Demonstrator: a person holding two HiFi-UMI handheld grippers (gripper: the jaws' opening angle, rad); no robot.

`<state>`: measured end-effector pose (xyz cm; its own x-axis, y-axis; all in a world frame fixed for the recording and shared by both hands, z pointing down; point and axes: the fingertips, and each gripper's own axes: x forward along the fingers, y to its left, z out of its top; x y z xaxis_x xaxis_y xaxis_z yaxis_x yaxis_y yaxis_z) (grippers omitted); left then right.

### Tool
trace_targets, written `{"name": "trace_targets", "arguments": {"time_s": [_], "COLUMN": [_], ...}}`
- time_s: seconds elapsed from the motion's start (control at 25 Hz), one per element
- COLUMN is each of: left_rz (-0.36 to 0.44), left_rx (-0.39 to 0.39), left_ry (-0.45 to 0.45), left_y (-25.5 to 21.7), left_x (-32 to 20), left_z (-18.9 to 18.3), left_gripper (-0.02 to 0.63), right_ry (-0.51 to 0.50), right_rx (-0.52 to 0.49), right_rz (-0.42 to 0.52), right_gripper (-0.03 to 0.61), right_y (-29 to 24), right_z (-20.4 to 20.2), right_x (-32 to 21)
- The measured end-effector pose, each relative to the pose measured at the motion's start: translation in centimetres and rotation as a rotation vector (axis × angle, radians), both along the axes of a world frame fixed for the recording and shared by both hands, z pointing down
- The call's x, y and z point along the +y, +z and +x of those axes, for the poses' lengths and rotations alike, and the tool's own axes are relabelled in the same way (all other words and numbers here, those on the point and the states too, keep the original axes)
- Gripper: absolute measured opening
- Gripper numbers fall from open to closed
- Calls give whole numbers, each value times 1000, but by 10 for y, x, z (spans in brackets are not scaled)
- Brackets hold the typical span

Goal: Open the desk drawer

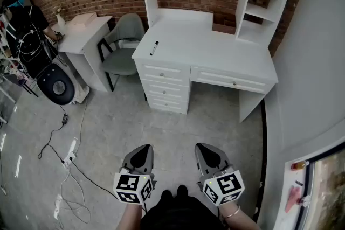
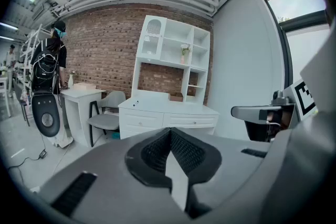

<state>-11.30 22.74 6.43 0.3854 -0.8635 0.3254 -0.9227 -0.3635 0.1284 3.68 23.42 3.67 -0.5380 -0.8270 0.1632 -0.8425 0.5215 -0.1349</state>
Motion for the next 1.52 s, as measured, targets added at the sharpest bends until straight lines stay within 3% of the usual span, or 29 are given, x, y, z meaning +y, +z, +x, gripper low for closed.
{"name": "trace_targets", "arguments": {"time_s": [0.56,0.88,1.12,1.52], "left_rz": [-10,-31,-68,-131], "left_rx": [-1,-28,-24,-23], "left_ry": [-33,-44,-40,-16], "left_y": [2,15,43,80], "left_x": [-28,-73,-119,-250], "left_z": [13,11,5,-4], "left_gripper": [9,9,9,11], "right_ry": [-32,-16,-7,7], "right_rx": [-68,-79,-72,-15], "right_rz": [7,-13,-27,-72], "right_gripper": [5,5,5,5], "right_y": [-11,-1,11,32], "right_z": [18,29,25,18], "right_x": [-28,-65,-109,-232]}}
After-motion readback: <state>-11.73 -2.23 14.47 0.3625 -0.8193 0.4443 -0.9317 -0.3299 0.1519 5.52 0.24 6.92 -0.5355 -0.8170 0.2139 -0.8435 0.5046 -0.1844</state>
